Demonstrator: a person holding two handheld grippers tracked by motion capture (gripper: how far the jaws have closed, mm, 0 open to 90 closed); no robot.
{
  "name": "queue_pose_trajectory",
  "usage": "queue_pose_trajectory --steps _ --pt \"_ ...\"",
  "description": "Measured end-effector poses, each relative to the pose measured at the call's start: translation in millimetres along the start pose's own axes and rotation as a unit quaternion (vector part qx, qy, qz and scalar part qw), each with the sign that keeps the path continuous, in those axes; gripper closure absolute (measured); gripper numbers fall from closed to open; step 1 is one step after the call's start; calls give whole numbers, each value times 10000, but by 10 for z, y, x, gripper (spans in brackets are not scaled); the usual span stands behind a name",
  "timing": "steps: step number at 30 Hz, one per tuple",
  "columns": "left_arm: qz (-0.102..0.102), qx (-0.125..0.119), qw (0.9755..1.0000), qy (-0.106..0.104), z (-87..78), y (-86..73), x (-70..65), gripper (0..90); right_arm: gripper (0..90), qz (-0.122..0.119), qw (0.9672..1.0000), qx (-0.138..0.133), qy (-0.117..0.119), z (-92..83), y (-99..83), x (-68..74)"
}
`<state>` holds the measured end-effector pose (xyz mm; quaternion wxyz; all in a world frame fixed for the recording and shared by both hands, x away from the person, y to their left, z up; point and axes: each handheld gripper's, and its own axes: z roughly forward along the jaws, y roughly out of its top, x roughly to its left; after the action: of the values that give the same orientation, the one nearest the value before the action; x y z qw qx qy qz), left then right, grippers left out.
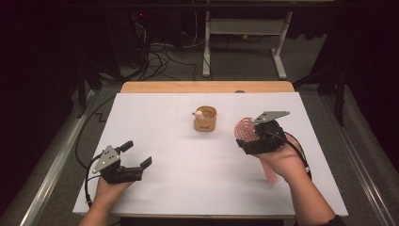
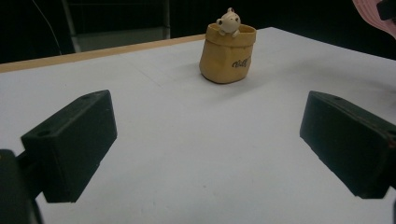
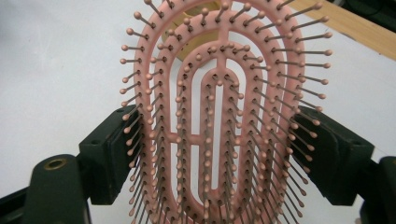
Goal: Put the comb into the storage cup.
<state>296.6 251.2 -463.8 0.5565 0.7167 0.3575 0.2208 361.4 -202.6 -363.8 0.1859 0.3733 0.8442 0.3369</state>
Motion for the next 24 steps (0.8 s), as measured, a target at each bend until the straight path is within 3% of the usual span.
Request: queue_pose_trajectory --steps 13,24 --pt "-57 14 10000 -55 3 2 3 23 206 148 9987 -486 -19 -64 -71 25" --pt "-122 -6 9999 -69 -5 7 15 14 206 235 9942 -1044 -73 -125 -151 46"
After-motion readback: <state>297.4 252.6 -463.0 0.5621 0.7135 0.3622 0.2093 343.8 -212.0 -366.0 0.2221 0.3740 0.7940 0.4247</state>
